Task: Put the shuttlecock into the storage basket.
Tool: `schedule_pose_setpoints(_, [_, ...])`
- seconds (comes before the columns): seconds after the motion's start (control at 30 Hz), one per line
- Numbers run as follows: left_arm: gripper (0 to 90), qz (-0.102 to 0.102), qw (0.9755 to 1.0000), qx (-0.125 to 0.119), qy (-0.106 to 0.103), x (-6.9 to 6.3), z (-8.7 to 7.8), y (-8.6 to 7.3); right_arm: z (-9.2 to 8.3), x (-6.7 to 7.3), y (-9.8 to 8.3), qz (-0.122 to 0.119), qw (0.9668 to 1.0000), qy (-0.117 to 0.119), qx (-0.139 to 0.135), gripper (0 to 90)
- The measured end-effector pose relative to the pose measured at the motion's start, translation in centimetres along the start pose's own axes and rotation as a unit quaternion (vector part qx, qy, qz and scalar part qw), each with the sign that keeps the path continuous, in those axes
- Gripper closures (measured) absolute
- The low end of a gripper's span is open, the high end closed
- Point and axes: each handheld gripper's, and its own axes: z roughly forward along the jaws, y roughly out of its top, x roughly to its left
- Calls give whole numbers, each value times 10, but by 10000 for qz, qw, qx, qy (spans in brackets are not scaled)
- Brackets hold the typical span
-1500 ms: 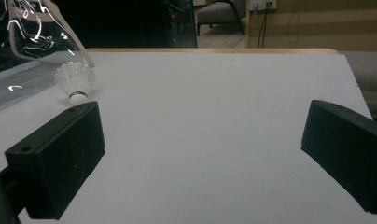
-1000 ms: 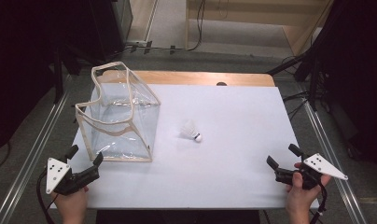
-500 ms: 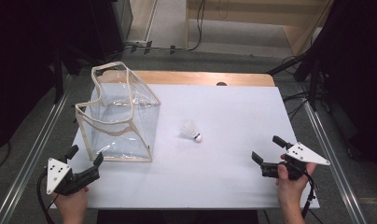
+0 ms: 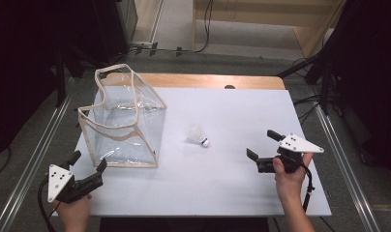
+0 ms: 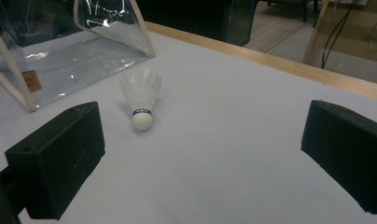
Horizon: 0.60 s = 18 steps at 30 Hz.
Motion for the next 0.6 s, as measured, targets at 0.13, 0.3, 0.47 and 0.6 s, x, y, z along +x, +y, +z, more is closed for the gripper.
schedule_pose_setpoints(0.13, [137,19,10000,9,-1,0,0,0,7,2,8,-35,10000,84,19,0])
schedule_pose_setpoints(0.3, [137,5,10000,-6,-11,0,0,0,16,6,15,-96,9997,223,82,0])
schedule_pose_setpoints(0.47, [137,31,10000,0,-6,0,0,0,23,9,18,-136,9993,313,144,0])
schedule_pose_setpoints(0.6, [137,24,10000,-15,-9,0,0,0,30,12,21,-146,9990,380,208,0])
